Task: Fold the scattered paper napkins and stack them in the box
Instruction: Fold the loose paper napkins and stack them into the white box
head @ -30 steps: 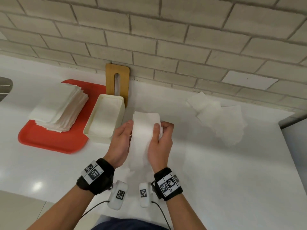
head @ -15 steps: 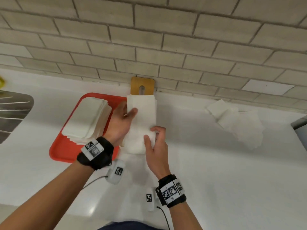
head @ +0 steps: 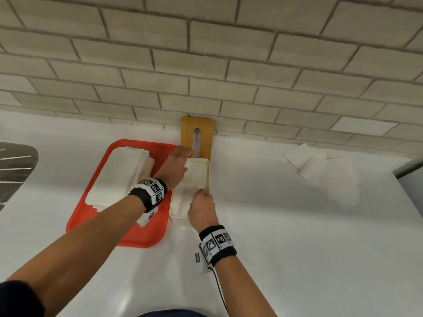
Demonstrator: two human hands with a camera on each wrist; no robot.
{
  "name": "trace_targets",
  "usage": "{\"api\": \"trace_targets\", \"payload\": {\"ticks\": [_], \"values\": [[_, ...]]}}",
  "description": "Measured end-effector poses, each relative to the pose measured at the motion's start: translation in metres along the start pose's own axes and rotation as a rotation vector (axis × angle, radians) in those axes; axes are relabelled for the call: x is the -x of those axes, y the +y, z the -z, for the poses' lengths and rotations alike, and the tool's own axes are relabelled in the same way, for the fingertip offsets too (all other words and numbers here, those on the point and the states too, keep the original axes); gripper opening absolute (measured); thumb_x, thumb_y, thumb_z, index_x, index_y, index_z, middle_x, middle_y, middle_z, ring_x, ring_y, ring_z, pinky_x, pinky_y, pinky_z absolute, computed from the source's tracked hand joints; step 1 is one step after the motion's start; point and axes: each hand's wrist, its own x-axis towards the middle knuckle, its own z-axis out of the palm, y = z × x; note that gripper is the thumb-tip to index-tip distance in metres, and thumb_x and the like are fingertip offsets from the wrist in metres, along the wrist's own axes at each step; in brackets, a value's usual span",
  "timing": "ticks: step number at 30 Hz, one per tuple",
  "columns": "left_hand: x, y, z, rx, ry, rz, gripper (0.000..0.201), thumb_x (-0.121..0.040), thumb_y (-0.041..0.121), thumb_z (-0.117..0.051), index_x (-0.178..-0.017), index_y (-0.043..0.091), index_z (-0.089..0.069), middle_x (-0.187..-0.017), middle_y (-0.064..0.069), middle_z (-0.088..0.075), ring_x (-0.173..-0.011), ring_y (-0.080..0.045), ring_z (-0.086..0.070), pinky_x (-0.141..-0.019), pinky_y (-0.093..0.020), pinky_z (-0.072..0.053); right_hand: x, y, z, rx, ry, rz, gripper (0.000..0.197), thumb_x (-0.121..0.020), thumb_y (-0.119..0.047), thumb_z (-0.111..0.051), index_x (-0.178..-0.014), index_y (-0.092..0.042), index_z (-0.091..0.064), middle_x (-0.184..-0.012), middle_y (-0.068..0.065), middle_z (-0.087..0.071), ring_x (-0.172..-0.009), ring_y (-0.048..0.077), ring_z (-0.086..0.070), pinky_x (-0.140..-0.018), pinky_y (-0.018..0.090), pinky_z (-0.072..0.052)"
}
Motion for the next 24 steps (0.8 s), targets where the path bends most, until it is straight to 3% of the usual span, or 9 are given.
{"api": "trace_targets", "payload": {"ticks": [3, 6, 9, 11, 13, 15, 18, 21, 24], "values": [[0.004, 0.009, -0.010, -0.155, -0.251, -0.104, 0.043, -0.101, 0.026, -0.069, -0.142, 0.025, -0.057, -0.150, 0.000, -0.048, -0.140, -0.027, -0.048, -0.112, -0.047, -0.047, 0.004, 0.004, 0.006, 0.000, 0.014, 0.040, 0.026, -0.107, -0.009, -0.054, -0.132, -0.002, -0.054, -0.126, 0.022, -0.062, -0.111, 0.039, -0.068, -0.095, 0.041, -0.057], [0.009, 0.013, -0.022, -0.351, -0.650, -0.058, 0.088, -0.085, 0.045, -0.085, -0.159, 0.034, -0.039, -0.165, 0.002, -0.031, -0.150, -0.030, -0.037, -0.116, -0.051, -0.044, 0.013, 0.024, 0.022, -0.073, 0.122, 0.110, 0.019, -0.106, -0.018, -0.056, -0.121, -0.010, -0.064, -0.110, 0.014, -0.073, -0.099, 0.033, -0.072, -0.087, 0.040, -0.060], [0.012, 0.018, -0.024, -0.412, -0.730, -0.038, 0.125, -0.069, 0.039, -0.099, -0.167, 0.033, -0.021, -0.173, -0.005, -0.011, -0.158, -0.036, -0.022, -0.124, -0.051, -0.036, 0.018, 0.067, 0.048, -0.202, 0.287, 0.116, 0.009, -0.103, -0.029, -0.062, -0.109, -0.024, -0.067, -0.092, -0.001, -0.078, -0.085, 0.022, -0.075, -0.078, 0.039, -0.062], [0.013, 0.030, -0.015, -0.338, -0.651, 0.039, 0.114, -0.075, 0.028, -0.096, -0.166, 0.028, -0.028, -0.171, -0.005, -0.024, -0.154, -0.031, -0.035, -0.122, -0.046, -0.039, 0.017, 0.111, 0.071, -0.218, 0.392, 0.054, 0.008, -0.101, -0.037, -0.064, -0.107, -0.031, -0.064, -0.092, -0.008, -0.077, -0.085, 0.018, -0.074, -0.075, 0.037, -0.062], [0.020, 0.049, -0.007, -0.249, -0.450, 0.087, 0.082, -0.090, 0.025, -0.083, -0.159, 0.028, -0.039, -0.161, 0.000, -0.042, -0.142, -0.024, -0.049, -0.114, -0.043, -0.047, 0.008, 0.163, 0.101, -0.179, 0.491, -0.016, 0.016, -0.099, -0.043, -0.065, -0.112, -0.034, -0.061, -0.100, -0.011, -0.075, -0.093, 0.019, -0.072, -0.078, 0.037, -0.060], [0.032, 0.073, -0.007, -0.170, -0.180, 0.097, 0.051, -0.101, 0.027, -0.068, -0.148, 0.029, -0.048, -0.151, 0.002, -0.053, -0.132, -0.025, -0.057, -0.106, -0.045, -0.052, -0.015, 0.219, 0.134, -0.064, 0.528, -0.092, 0.030, -0.096, -0.049, -0.067, -0.119, -0.032, -0.059, -0.115, -0.004, -0.071, -0.108, 0.027, -0.067, -0.087, 0.041, -0.057], [0.048, 0.116, -0.027, 0.040, 0.112, 0.014, 0.025, -0.101, 0.026, -0.067, -0.126, 0.025, -0.063, -0.127, 0.006, -0.070, -0.114, -0.019, -0.068, -0.095, -0.041, -0.058, -0.067, 0.300, 0.191, 0.102, 0.504, -0.253, 0.048, -0.090, -0.057, -0.069, -0.130, -0.035, -0.055, -0.141, 0.009, -0.058, -0.132, 0.039, -0.053, -0.107, 0.054, -0.048], [0.057, 0.154, -0.065, 0.116, 0.106, -0.055, 0.012, -0.099, 0.025, -0.071, -0.111, 0.027, -0.069, -0.109, 0.013, -0.076, -0.100, -0.006, -0.072, -0.087, -0.034, -0.061, -0.109, 0.370, 0.247, 0.140, 0.456, -0.385, 0.062, -0.083, -0.068, -0.066, -0.139, -0.047, -0.047, -0.163, 0.012, -0.035, -0.153, 0.039, -0.029, -0.120, 0.064, -0.031], [0.066, 0.181, -0.105, 0.173, 0.061, -0.003, 0.010, -0.100, 0.022, -0.069, -0.106, 0.030, -0.071, -0.102, 0.018, -0.074, -0.094, 0.004, -0.069, -0.084, -0.026, -0.060, -0.135, 0.422, 0.280, 0.076, 0.330, -0.456, 0.074, -0.078, -0.079, -0.063, -0.144, -0.063, -0.033, -0.171, 0.010, -0.018, -0.158, 0.037, -0.014, -0.122, 0.070, -0.019]]}}
